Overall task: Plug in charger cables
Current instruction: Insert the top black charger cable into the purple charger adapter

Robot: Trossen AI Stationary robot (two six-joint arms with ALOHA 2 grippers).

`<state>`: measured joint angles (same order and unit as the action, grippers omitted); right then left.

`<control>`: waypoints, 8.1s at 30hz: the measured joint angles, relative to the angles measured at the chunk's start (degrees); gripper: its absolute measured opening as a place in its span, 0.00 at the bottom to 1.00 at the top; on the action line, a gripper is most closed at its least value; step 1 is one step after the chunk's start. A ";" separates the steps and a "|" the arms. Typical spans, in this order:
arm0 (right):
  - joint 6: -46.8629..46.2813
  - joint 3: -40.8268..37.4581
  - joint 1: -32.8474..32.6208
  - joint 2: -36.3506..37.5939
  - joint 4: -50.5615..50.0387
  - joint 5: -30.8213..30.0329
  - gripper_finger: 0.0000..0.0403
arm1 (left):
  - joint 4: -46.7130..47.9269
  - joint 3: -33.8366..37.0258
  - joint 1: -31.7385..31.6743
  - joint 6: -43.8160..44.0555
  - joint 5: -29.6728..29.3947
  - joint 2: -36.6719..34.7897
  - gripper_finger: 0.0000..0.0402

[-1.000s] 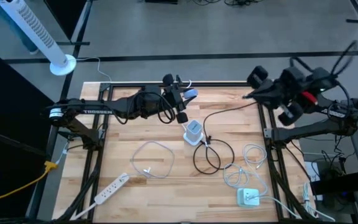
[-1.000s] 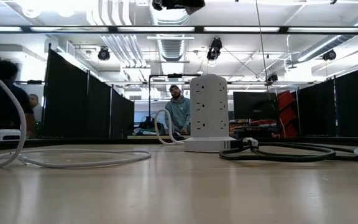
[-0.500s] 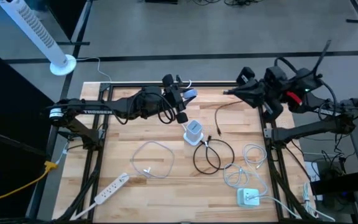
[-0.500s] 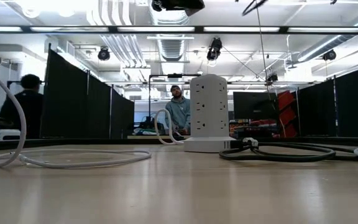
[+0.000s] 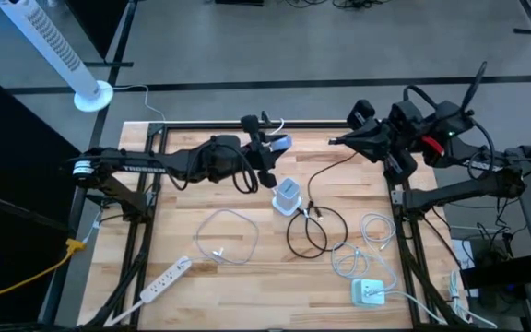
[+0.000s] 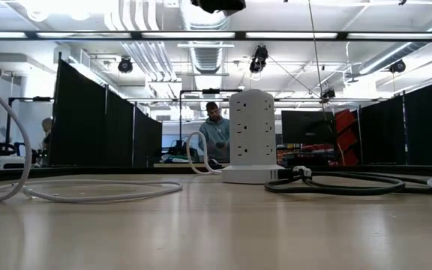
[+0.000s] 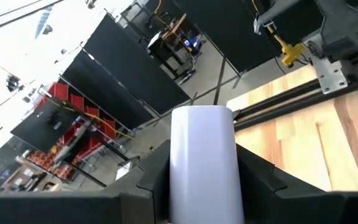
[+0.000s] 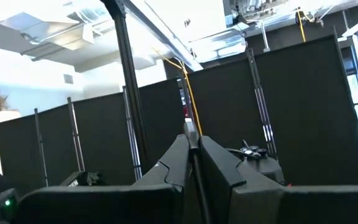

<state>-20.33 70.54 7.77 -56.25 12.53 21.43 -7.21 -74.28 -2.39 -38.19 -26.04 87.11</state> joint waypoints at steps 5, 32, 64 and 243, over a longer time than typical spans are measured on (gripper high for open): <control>1.03 0.00 0.00 -0.02 -0.08 0.00 0.03 | -1.55 -0.04 0.12 -0.11 0.00 -0.04 0.29; 33.54 -0.09 0.00 -11.76 -23.18 -0.81 0.03 | 8.70 0.17 -13.44 76.05 82.67 4.71 0.29; 48.18 -0.02 0.15 -8.70 -34.67 -11.65 0.03 | -1.76 0.17 -13.84 90.33 71.55 2.10 0.29; 47.81 0.52 -0.70 -21.81 -27.65 0.87 0.26 | 15.37 0.11 -14.02 78.08 83.35 5.88 0.29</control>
<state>27.48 71.07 7.07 -78.06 -15.12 22.30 8.15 -74.17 -16.40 39.89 57.31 92.99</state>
